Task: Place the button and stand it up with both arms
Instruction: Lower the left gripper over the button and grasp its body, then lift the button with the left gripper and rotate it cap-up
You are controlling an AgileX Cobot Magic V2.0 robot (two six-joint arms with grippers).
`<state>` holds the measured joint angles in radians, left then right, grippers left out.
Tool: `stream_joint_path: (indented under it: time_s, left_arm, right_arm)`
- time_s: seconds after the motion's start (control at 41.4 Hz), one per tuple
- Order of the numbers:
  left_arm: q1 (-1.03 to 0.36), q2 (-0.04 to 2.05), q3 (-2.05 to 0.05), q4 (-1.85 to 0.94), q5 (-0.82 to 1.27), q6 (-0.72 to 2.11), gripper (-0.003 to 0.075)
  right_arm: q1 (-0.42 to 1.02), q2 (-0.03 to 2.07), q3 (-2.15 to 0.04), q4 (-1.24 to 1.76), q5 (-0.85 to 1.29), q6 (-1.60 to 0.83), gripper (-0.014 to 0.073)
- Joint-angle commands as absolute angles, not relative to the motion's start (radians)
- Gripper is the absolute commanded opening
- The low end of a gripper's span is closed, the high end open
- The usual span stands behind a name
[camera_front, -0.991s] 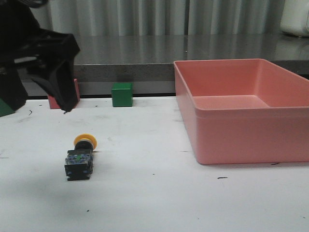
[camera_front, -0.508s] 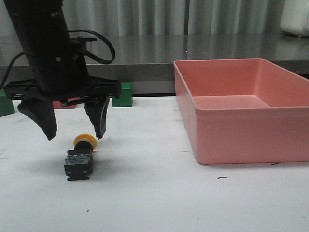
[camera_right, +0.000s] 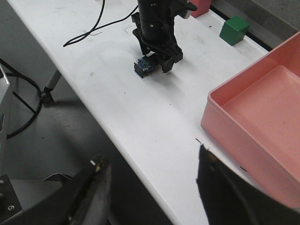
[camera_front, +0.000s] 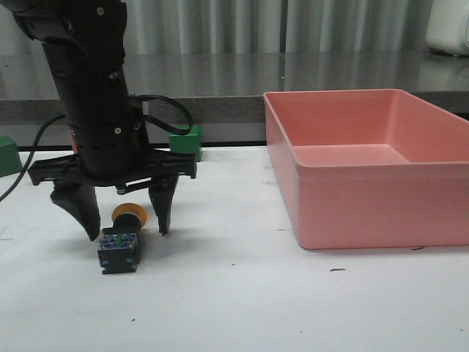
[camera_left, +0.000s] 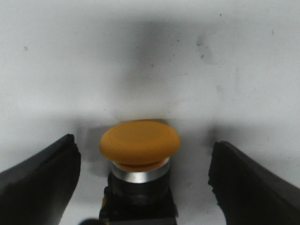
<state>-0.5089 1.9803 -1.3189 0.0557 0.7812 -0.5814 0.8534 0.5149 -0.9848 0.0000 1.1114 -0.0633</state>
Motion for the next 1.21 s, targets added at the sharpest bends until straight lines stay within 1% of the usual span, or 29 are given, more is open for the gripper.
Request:
stream_joint_path:
  time_s: [0.0, 0.121, 0.266, 0.338, 0.629, 0.798, 0.919, 1.112, 1.185]
  left_arm:
    - [-0.514, 1.941, -1.347, 0.059, 0.765, -0.597, 0.0498]
    - [-0.516, 1.941, -1.347, 0.059, 0.761, -0.597, 0.0402]
    - [-0.516, 1.941, -1.360, 0.064, 0.787, -0.597, 0.0239]
    - [-0.516, 1.941, -1.360, 0.073, 0.804, -0.597, 0.0198]
    - [-0.516, 1.908, -1.365, 0.148, 0.871, -0.594, 0.0191]
    - [-0.503, 1.826, -1.365, 0.150, 0.873, -0.476, 0.0191]
    - [-0.453, 1.777, -1.363, 0.113, 0.873, -0.362, 0.0191]
    - [-0.338, 1.705, -1.361, -0.019, 0.866, -0.140, 0.0191]
    - [-0.315, 1.669, -1.353, -0.019, 0.847, -0.106, 0.0191]
  right_arm:
    - [0.849, 0.524, -1.007, 0.000, 1.047, -0.068, 0.0435]
    - [0.849, 0.524, -1.007, 0.000, 1.047, -0.068, 0.0435]
    - [0.849, 0.524, -1.007, 0.000, 1.047, -0.068, 0.0435]
    - [0.849, 0.524, -1.007, 0.000, 1.047, -0.068, 0.0435]
    - [0.849, 0.524, -1.007, 0.000, 1.047, -0.068, 0.0435]
    - [0.849, 0.524, -1.007, 0.000, 1.047, -0.068, 0.0435]
    - [0.849, 0.524, -1.007, 0.000, 1.047, -0.068, 0.0435]
    - [0.849, 0.524, -1.007, 0.000, 1.047, -0.068, 0.0435]
    - [0.849, 0.524, -1.007, 0.000, 1.047, -0.068, 0.0435]
